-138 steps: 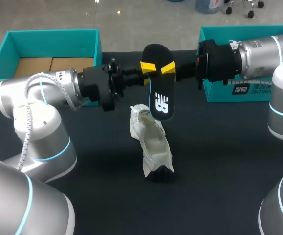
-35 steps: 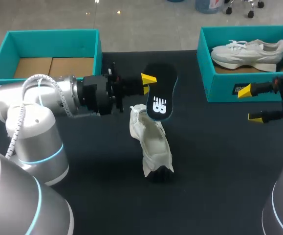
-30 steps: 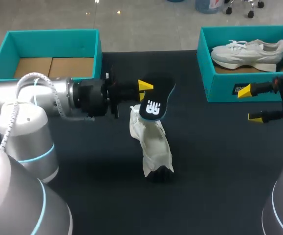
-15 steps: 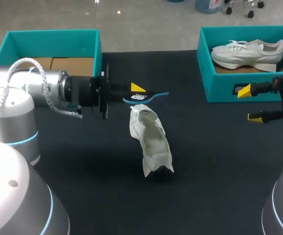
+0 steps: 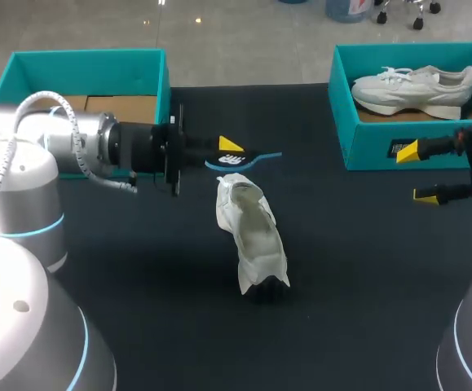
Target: Take the shoe out of the shoebox, open the shoe tongue, remove and reinsert the insole, then place the shoe into the shoebox
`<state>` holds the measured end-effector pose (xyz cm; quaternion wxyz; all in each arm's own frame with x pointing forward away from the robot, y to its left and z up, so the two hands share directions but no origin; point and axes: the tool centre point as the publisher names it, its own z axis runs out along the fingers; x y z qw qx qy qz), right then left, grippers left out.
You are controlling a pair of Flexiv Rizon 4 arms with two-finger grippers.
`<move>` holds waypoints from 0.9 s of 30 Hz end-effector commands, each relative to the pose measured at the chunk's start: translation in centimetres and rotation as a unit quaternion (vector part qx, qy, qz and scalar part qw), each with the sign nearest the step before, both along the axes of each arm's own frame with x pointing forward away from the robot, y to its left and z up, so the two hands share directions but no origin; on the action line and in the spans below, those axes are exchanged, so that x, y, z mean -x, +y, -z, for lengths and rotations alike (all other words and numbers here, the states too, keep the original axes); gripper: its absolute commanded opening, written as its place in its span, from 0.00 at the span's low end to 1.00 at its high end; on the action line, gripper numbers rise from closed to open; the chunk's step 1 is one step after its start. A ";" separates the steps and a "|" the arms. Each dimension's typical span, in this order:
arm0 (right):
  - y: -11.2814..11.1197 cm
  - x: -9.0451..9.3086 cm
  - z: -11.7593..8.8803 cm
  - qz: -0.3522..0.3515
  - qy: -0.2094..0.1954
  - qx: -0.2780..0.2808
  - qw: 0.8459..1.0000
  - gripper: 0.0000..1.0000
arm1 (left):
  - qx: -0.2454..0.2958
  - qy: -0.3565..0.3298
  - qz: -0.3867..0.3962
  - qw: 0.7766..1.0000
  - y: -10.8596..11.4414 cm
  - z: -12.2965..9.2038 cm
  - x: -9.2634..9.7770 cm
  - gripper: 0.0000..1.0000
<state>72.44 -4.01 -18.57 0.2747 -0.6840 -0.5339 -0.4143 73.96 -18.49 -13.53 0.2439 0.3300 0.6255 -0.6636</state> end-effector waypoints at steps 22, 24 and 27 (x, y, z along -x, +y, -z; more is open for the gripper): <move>0.0 0.1 0.0 0.001 0.001 0.002 1.000 1.00 | -0.036 0.066 0.004 0.997 2.1 6.0 7.2 0.00; 0.0 0.1 0.0 0.001 0.001 0.002 1.000 1.00 | -0.041 0.071 0.002 0.997 2.1 6.6 7.9 0.00; 0.0 0.1 0.0 0.001 0.001 0.002 1.000 1.00 | -0.054 0.076 0.000 0.996 2.1 7.2 8.9 0.00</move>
